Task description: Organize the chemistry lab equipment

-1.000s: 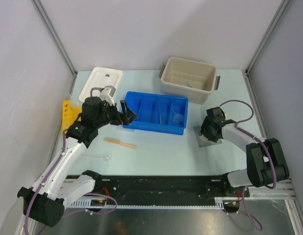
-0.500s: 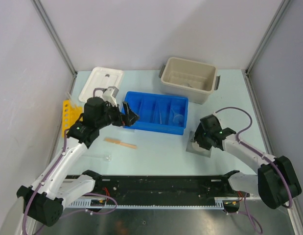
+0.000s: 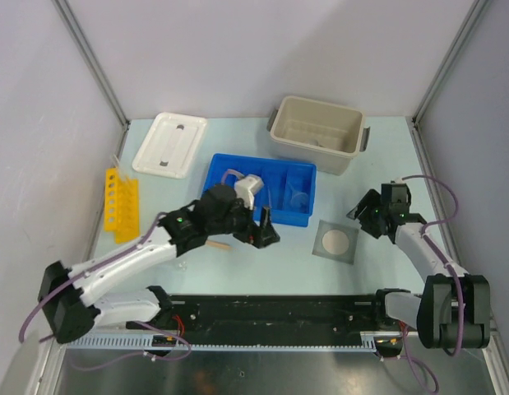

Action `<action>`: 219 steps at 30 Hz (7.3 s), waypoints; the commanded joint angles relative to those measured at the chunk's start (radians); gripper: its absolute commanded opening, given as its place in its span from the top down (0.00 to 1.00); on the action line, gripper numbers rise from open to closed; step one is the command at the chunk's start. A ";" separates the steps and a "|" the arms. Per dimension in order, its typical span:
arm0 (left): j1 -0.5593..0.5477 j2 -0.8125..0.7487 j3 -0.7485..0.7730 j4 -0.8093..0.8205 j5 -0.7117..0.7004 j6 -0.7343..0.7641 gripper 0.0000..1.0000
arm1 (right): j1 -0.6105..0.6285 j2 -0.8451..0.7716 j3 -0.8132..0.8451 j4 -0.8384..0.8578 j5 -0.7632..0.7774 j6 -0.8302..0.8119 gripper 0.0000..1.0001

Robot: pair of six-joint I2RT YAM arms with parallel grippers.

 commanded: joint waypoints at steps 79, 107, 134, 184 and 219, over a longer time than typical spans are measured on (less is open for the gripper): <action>-0.241 0.869 0.168 0.564 -0.034 -0.126 0.83 | -0.287 0.159 -0.135 0.331 -0.524 -0.162 0.28; -0.241 0.878 0.167 0.557 -0.053 -0.130 0.83 | -0.180 0.257 -0.076 0.226 -0.773 -0.218 0.29; -0.242 0.839 0.105 0.557 -0.066 -0.144 0.83 | -0.144 0.143 -0.088 0.124 -0.840 -0.190 0.33; -0.237 0.399 0.112 0.322 0.060 -0.120 0.14 | -0.252 -0.259 0.047 0.011 -0.675 -0.069 1.00; -0.061 -0.239 0.038 -0.051 -0.381 0.220 0.00 | 0.048 0.897 0.967 0.697 -0.276 0.428 0.93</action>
